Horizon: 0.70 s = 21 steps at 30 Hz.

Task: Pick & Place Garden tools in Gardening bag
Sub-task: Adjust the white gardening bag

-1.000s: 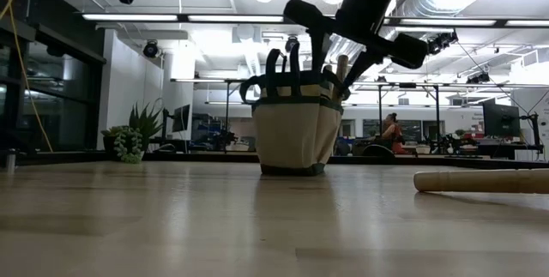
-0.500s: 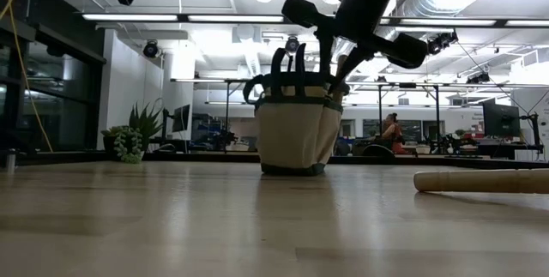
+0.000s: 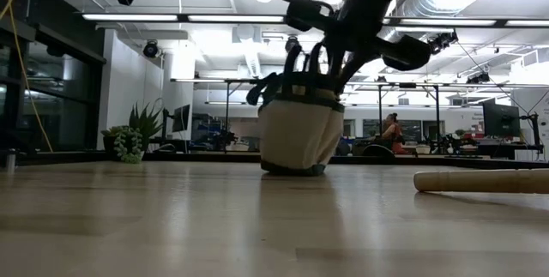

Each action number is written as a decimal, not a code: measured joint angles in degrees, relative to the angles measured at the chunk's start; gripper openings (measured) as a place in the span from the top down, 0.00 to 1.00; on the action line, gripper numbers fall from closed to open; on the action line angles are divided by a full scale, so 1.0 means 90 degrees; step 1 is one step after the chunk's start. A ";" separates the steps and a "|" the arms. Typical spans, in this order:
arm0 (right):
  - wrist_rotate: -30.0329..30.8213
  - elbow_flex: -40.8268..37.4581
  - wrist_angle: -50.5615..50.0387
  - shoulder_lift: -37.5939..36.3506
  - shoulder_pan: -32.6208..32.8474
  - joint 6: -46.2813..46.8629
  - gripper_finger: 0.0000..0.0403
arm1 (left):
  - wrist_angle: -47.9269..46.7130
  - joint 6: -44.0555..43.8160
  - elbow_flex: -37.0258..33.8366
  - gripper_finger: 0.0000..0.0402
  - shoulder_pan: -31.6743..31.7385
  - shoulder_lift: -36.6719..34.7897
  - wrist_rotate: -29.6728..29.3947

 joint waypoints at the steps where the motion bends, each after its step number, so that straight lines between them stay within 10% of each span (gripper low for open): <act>1: -0.0152 0.0002 -0.0062 0.0000 -0.0024 -0.0145 0.98 | 0.0000 -0.0019 0.0001 0.57 0.0001 0.0000 0.0005; 21: -0.0743 -0.0002 -0.2188 -0.1088 -0.0570 -0.4525 0.99 | 0.0011 -0.0322 0.0004 0.57 0.0001 0.0000 0.0148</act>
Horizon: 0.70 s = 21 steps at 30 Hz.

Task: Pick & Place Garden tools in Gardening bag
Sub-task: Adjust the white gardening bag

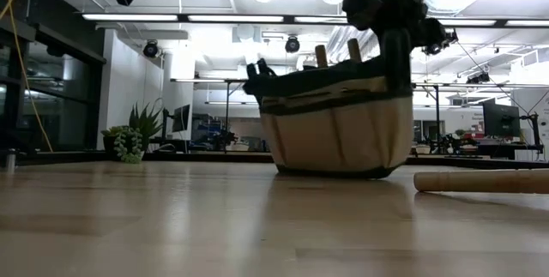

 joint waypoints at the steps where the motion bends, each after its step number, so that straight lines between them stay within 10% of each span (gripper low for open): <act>1: 0.0002 0.0000 -0.0076 0.0000 -0.0072 -0.0283 0.99 | 0.0004 -0.0069 0.0000 0.57 -0.0001 0.0000 -0.0012; 21: -0.0524 0.0000 0.0689 0.0007 -0.2096 -0.5088 0.99 | 0.1717 -0.0477 0.0005 0.57 0.0001 0.1574 -0.0099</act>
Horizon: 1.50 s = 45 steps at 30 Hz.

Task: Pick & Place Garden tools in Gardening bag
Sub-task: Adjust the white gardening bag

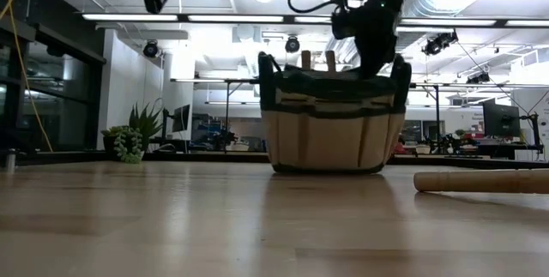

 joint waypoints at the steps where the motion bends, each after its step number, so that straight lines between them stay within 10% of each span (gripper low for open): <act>1: -0.0029 0.0000 0.0096 0.0000 -0.0075 -0.0133 0.99 | 0.0144 0.0002 -0.0002 0.57 0.0000 0.0088 0.0000; 45: -0.0310 0.0000 0.0189 0.0426 -0.1005 0.0906 0.92 | 0.0808 -0.0105 -0.0005 0.57 0.0000 0.0342 -0.0683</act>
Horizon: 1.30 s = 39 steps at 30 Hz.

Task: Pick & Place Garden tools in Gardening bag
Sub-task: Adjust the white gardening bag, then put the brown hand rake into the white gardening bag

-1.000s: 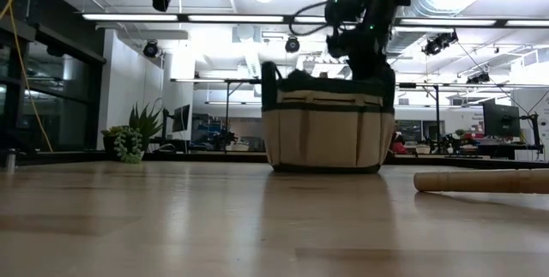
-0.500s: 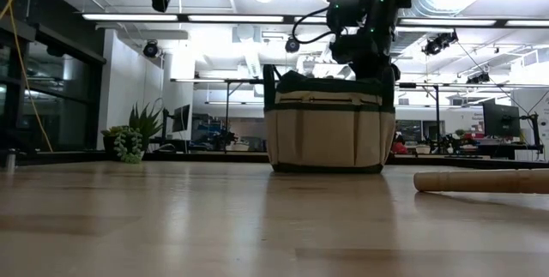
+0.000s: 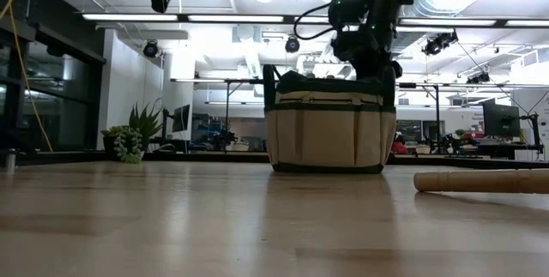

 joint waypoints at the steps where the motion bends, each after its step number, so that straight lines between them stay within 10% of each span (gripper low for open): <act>1: 0.0009 0.0000 0.0001 -0.0032 0.0000 -0.0002 0.91 | -0.0009 -0.0009 0.0000 0.57 0.0000 0.0000 0.0000; 21: -0.0016 0.0002 -0.0157 -0.0887 -0.0012 0.0019 0.47 | -0.0015 -0.0062 0.0000 0.57 0.0000 -0.0002 0.0022; 39: -0.0532 0.0005 -0.2018 -0.2659 0.1427 0.1677 0.45 | -0.0532 0.0641 -0.0005 0.57 0.0000 -0.0002 0.0258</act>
